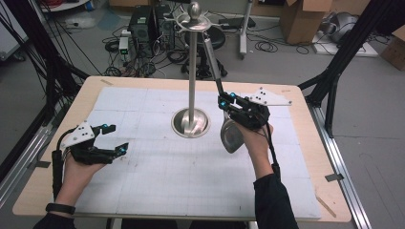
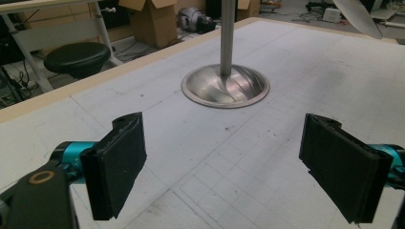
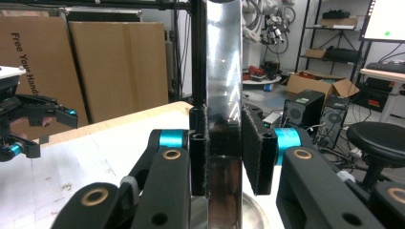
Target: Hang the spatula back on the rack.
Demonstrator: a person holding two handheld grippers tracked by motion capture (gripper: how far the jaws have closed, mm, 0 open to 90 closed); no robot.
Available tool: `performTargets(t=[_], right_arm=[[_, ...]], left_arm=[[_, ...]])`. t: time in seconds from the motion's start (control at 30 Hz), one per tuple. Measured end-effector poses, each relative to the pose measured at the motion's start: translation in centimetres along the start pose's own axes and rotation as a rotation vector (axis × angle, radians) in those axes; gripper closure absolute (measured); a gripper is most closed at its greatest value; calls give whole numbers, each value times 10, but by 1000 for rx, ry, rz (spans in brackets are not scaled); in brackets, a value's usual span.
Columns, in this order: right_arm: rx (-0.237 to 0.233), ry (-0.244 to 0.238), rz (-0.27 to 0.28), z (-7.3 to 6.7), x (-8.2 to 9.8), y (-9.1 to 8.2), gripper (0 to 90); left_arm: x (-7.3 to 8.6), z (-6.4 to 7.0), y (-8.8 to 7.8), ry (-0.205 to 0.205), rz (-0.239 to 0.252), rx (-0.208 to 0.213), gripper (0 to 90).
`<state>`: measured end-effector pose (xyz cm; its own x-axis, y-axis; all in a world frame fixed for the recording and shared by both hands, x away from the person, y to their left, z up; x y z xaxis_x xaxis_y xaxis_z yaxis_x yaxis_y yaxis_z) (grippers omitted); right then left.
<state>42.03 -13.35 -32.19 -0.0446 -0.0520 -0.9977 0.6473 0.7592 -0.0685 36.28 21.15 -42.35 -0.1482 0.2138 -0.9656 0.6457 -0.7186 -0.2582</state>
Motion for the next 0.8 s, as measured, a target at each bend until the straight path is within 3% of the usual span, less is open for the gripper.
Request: performTargets(t=[0.63,0.7,0.77,0.8], right_arm=[[9,-17,-34,-1,7,9,747],[13,-18,-38,-1,7,10,733],[27,-16,-11,0,2,7,634],[27,-16,-11,0,2,7,634]], left_arm=[[1,0,1,2,-10,-3,165],[1,0,1,2,-9,-2,165],[1,0,1,1,-8,-2,164],[1,0,1,1,-8,-3,164]])
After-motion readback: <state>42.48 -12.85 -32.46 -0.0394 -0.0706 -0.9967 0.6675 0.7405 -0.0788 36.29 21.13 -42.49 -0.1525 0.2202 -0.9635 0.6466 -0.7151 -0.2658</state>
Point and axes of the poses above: each handheld gripper's, and its own axes: y roughly forward along the jaws, x roughly out of its underside, z roughly to its right, the point moved 9 cm from there along y, roughly forward along the jaws, and after that the axes turned 2 degrees about z, right-handed, at the moved point
